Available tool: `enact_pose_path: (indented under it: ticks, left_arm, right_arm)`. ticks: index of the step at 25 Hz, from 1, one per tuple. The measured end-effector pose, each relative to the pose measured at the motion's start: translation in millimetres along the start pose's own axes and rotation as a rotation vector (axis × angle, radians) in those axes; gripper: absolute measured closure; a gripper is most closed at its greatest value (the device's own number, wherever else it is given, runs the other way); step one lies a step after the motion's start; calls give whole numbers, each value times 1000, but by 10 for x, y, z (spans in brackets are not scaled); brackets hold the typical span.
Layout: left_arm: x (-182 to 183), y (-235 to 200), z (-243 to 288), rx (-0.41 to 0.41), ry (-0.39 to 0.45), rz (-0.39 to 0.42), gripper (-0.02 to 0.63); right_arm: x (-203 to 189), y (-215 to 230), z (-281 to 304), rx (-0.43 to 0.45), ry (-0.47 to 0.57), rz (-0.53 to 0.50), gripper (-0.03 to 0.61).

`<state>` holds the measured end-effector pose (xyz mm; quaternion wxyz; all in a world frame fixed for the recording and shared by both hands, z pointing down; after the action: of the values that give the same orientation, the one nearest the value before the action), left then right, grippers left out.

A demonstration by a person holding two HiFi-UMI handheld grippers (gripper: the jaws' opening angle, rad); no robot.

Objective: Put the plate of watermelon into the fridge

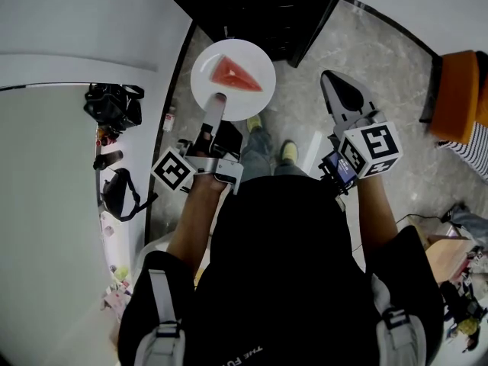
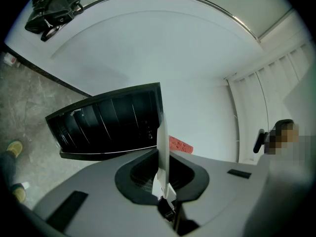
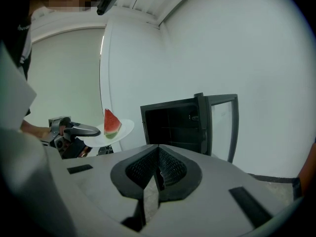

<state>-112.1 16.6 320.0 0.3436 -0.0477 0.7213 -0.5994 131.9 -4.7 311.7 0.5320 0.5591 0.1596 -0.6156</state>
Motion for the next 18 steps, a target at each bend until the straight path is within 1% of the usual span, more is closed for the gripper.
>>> enact_pose_path:
  ticks: [3, 7, 10, 11, 14, 18]
  left_arm:
    - [233, -174, 148, 5, -2, -7, 586]
    - [235, -163, 158, -5, -10, -9, 586]
    - [515, -376, 349, 0, -8, -26, 586]
    - [552, -400, 381, -1, -9, -28, 586]
    - [514, -368, 366, -8, -16, -29, 586]
    - [769, -613, 551, 5, -18, -49, 586]
  right_arm:
    - [74, -7, 324, 2, -14, -8, 566]
    - [104, -55, 330, 3, -9, -11, 567]
    - [219, -76, 753, 10, -28, -14, 566]
    - [241, -78, 806, 9, -29, -14, 567]
    - [238, -90, 739, 2, -23, -22, 566]
    - [317, -78, 1138, -2, -50, -25, 566]
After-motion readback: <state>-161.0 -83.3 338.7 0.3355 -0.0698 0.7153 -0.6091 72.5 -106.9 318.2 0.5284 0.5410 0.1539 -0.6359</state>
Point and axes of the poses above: the fingertips, and each gripper's own axes: z forward along the fingers, y to its right, x out of its top, the point moved 4 cm from there along -z, backward along the fingers, and after that the axes turned 15 degrees about z, right-handed, at the moved point
